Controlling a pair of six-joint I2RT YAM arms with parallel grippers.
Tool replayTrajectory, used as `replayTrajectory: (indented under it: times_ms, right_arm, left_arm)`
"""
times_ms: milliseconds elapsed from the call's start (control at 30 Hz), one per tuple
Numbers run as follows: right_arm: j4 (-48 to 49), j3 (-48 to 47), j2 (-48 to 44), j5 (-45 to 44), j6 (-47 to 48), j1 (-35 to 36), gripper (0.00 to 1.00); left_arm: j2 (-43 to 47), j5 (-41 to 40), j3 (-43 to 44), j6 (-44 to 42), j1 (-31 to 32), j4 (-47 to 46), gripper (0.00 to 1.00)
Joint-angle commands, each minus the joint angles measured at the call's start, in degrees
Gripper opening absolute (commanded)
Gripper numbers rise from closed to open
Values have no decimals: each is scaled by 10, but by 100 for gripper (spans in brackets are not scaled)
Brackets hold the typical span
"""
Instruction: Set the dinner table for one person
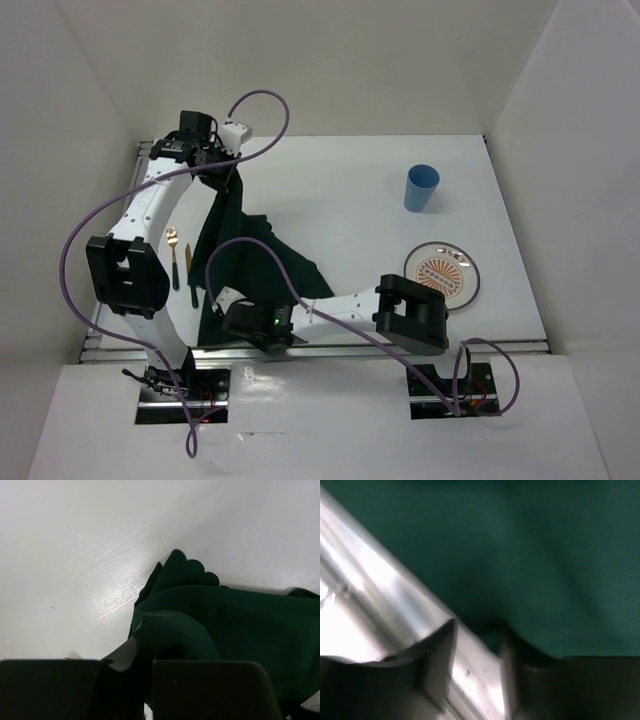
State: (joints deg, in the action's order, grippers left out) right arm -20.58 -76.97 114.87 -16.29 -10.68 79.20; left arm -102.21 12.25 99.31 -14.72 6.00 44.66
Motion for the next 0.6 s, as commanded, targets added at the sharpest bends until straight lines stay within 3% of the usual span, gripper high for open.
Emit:
replayTrajectory:
  times_ms: [0,33,67,100,300,333,400,433,467,567]
  right_arm:
    - [11,-34,33,-53,-20,-35,41]
    - [5,-35,33,-62,-32,-35,16]
    - [-10,-28,20,-69,-45,-50,5]
    - [-17,-7,6,-77,-77,-55,0]
    - [-45,119,-134,-57,-148,-165,0]
    - [-56,135,-145,-57,-148,-175,9]
    - [-78,135,-160,-64,-134,-188,55]
    - [-91,141,-175,-69,-120,-188,84]
    - [-91,141,-184,-69,-111,-188,90]
    - [-68,154,-240,-48,-75,-188,92]
  left_arm:
    - [32,15,-17,8,-8,-21,0]
    - [37,15,-17,8,-8,-21,0]
    - [37,15,-25,8,-14,-21,0]
    - [48,15,-36,8,-14,-21,0]
    - [79,22,-86,3,-26,-27,0]
    - [79,28,-91,3,-26,-33,0]
    - [97,35,-102,3,-26,-33,0]
    - [97,35,-111,8,-26,-33,0]
    - [104,40,-111,8,-26,-33,0]
    - [114,45,-124,14,-26,-33,0]
